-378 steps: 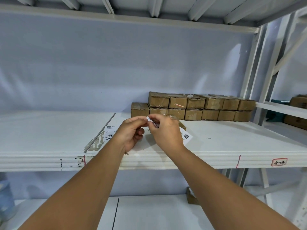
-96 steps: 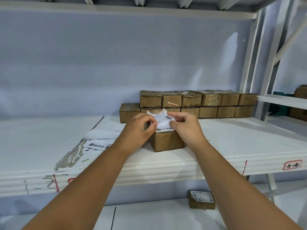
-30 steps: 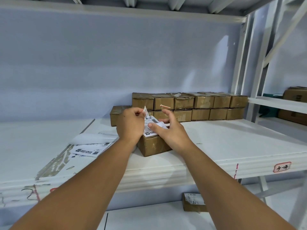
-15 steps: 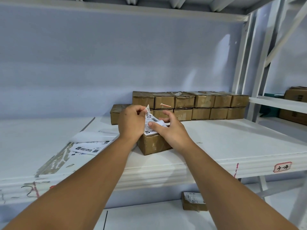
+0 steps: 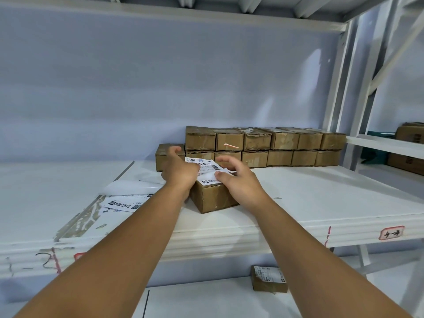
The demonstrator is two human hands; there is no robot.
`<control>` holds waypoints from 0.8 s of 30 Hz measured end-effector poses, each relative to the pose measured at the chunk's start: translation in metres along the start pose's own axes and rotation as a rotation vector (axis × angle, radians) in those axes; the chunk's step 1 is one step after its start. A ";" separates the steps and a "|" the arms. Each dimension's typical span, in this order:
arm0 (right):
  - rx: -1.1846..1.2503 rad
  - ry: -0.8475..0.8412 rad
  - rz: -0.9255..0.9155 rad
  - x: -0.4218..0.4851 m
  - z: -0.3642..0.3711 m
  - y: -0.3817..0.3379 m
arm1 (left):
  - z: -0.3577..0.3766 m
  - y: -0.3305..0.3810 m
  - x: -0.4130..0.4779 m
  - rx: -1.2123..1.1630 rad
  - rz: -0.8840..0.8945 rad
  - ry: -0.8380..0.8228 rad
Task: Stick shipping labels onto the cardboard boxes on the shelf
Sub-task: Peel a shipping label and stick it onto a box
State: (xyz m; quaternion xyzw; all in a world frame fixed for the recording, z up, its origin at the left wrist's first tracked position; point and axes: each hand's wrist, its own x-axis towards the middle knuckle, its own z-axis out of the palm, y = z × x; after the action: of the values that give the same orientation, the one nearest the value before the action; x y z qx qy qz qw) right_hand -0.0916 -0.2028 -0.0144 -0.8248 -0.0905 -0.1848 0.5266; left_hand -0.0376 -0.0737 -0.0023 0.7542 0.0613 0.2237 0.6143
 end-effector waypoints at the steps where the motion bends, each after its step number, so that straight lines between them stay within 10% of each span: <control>1: 0.006 -0.002 -0.001 0.001 0.001 0.001 | 0.000 0.000 0.001 0.003 -0.006 -0.018; 8: -0.051 0.040 -0.095 0.000 0.000 -0.002 | -0.008 0.006 -0.011 0.200 0.429 0.023; 16: 0.062 0.077 -0.039 0.000 0.000 0.001 | -0.038 0.001 -0.048 0.396 0.697 -0.541; 24: 0.095 0.288 0.005 0.000 -0.006 -0.001 | -0.034 -0.012 -0.044 0.433 0.591 -0.510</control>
State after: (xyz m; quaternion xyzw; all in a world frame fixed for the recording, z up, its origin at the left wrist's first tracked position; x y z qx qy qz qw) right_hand -0.0930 -0.2075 -0.0112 -0.7641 -0.0207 -0.2954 0.5731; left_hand -0.0893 -0.0565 -0.0202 0.8817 -0.2647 0.1787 0.3473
